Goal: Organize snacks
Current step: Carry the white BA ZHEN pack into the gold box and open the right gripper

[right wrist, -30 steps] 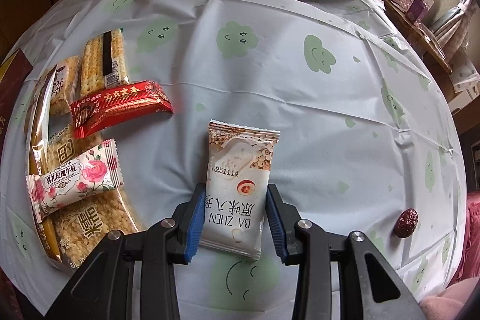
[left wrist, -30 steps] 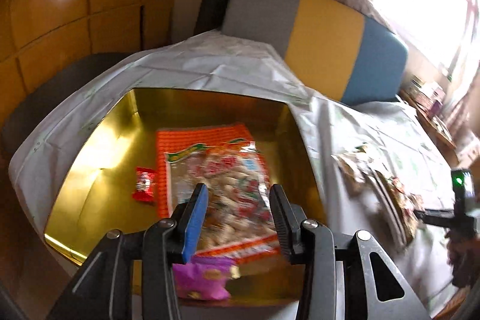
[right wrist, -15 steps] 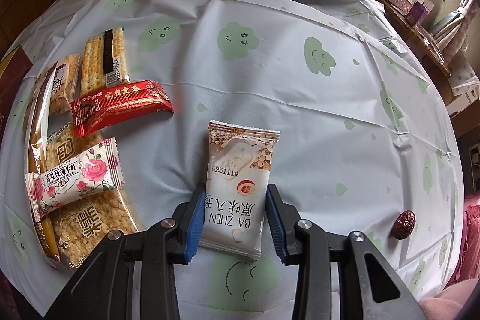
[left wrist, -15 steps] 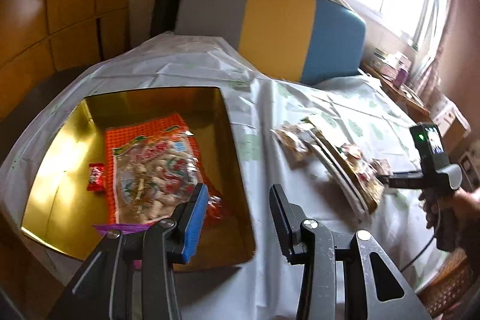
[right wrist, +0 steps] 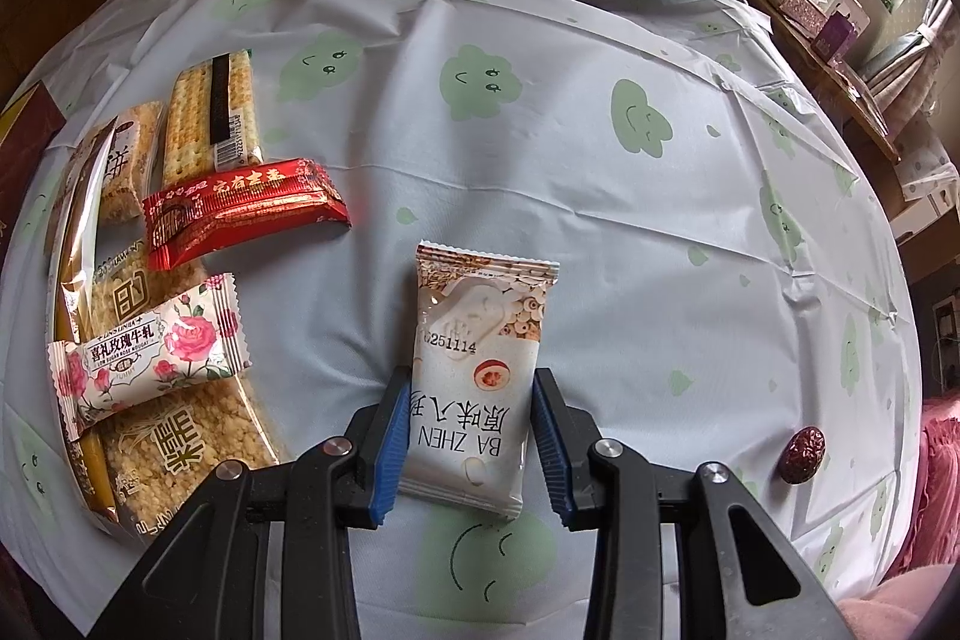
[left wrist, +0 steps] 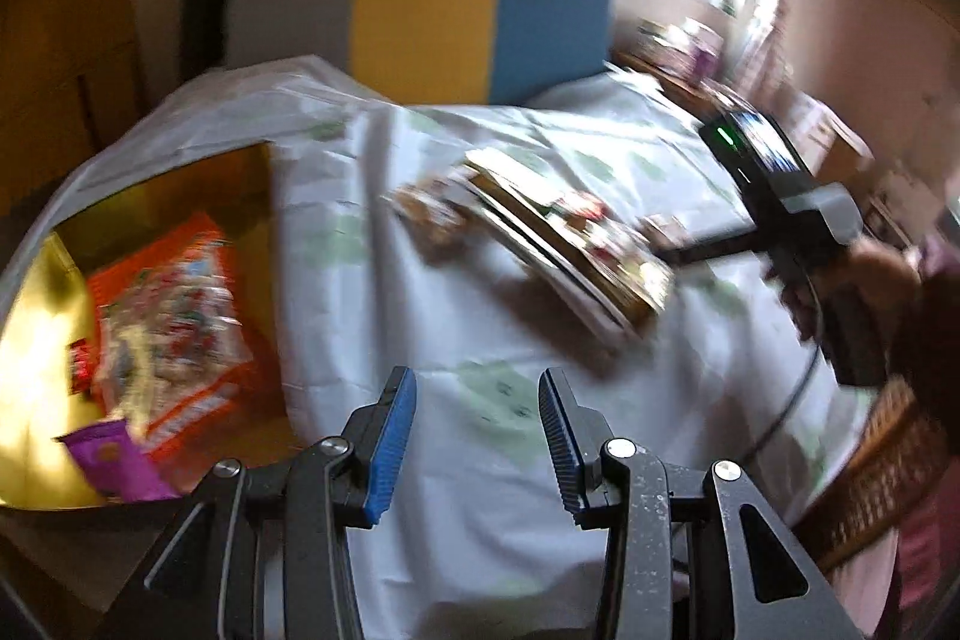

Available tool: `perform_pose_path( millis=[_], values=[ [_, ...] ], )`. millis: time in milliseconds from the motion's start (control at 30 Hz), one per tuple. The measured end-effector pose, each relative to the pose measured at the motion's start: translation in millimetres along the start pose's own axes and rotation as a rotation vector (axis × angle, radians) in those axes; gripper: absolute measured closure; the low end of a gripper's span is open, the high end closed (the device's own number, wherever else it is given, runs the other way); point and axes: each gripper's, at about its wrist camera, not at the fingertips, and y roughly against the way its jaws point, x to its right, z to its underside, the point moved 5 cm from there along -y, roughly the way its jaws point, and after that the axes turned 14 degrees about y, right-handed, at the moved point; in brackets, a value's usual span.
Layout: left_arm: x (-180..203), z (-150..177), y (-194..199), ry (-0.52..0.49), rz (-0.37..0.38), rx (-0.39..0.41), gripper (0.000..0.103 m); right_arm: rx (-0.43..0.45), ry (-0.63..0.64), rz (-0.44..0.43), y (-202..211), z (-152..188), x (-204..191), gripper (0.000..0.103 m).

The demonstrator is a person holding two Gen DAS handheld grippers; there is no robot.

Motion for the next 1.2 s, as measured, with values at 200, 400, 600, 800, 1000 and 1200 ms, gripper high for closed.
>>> perform_pose_path(
  millis=[200,400,600,800,1000,1200],
  values=[
    [23.4,34.3,-24.4,-0.101,0.033,-0.066,0.061,0.001,-0.012,-0.008,0.7,0.0,1.4,0.065],
    [23.7,49.1,-38.3,-0.109,0.047,-0.082,0.061,0.032,-0.061,-0.043,7.8,-5.2,12.9,0.067],
    [17.6,50.3,-39.9,-0.073,0.083,-0.08,0.061,0.119,-0.074,-0.097,29.6,-9.3,16.5,0.067],
    [14.9,49.2,-37.7,-0.05,0.105,-0.071,0.059,0.191,0.004,-0.185,59.1,-22.5,-10.0,0.067],
    [12.9,47.6,-38.4,-0.042,0.12,-0.061,0.059,0.25,0.192,-0.337,94.3,-49.4,-75.1,0.067],
    [10.2,47.1,-37.6,-0.023,0.141,-0.054,0.059,0.291,0.393,-0.49,128.1,-71.9,-159.3,0.067]
  ],
)
